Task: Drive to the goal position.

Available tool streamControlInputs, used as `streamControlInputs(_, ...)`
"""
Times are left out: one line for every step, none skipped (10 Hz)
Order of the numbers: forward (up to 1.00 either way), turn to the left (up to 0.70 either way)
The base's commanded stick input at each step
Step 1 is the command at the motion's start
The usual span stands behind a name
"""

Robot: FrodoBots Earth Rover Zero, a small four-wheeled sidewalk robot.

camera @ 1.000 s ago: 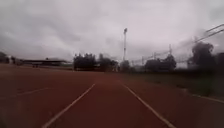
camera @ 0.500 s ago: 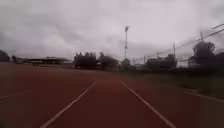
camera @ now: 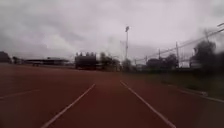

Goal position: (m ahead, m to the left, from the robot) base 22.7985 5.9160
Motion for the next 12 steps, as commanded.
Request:
streamControlInputs(0.70,0.00)
streamControlInputs(0.70,0.00)
streamControlInputs(0.70,0.00)
streamControlInputs(0.70,0.00)
streamControlInputs(0.70,0.00)
streamControlInputs(0.70,0.00)
streamControlInputs(0.70,0.00)
streamControlInputs(0.70,0.00)
streamControlInputs(0.70,0.00)
streamControlInputs(0.70,0.00)
streamControlInputs(0.70,0.00)
streamControlInputs(0.70,0.00)
